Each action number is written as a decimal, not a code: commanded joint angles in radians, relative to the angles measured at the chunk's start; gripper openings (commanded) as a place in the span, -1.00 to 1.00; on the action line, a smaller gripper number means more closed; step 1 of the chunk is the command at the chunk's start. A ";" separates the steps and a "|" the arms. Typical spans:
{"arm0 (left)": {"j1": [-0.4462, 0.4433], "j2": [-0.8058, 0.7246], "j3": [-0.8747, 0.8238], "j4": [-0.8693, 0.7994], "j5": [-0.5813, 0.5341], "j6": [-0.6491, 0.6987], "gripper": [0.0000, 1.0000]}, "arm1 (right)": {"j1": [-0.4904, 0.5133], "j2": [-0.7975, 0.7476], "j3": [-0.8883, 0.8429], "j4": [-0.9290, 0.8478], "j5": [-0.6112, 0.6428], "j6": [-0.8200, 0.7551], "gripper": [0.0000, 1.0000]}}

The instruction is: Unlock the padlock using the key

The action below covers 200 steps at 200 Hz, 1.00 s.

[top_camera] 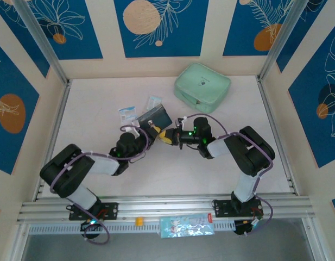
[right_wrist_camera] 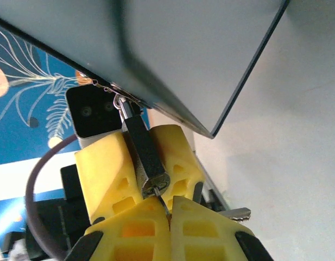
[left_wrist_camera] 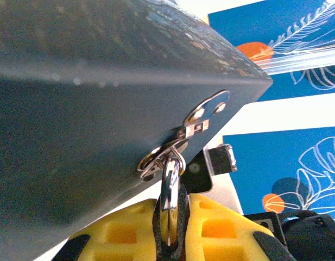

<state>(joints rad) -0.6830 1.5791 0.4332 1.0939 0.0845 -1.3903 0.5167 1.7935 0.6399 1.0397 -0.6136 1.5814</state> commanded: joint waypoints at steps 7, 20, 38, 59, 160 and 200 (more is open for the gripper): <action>-0.066 0.054 0.025 0.313 0.357 -0.049 -1.00 | -0.030 0.049 0.067 0.109 0.134 0.241 -1.00; -0.065 0.064 0.024 0.314 0.358 -0.047 -1.00 | -0.037 0.053 0.065 0.154 0.133 0.282 -1.00; -0.063 0.060 0.018 0.307 0.346 -0.045 -1.00 | -0.053 0.040 0.071 0.130 0.124 0.247 -1.00; -0.062 0.045 0.015 0.272 0.341 -0.048 -1.00 | -0.074 0.000 0.075 0.014 0.114 0.123 -1.00; -0.058 -0.147 0.038 -0.134 0.191 0.067 -1.00 | -0.089 -0.281 0.033 -0.403 0.185 -0.346 -0.08; -0.060 -0.151 0.048 -0.168 0.154 0.067 -1.00 | -0.046 -0.335 -0.002 -0.402 0.209 -0.396 -0.08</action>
<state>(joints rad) -0.7246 1.4490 0.4572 0.9577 0.2024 -1.3563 0.4473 1.5124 0.6487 0.6357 -0.4831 1.2690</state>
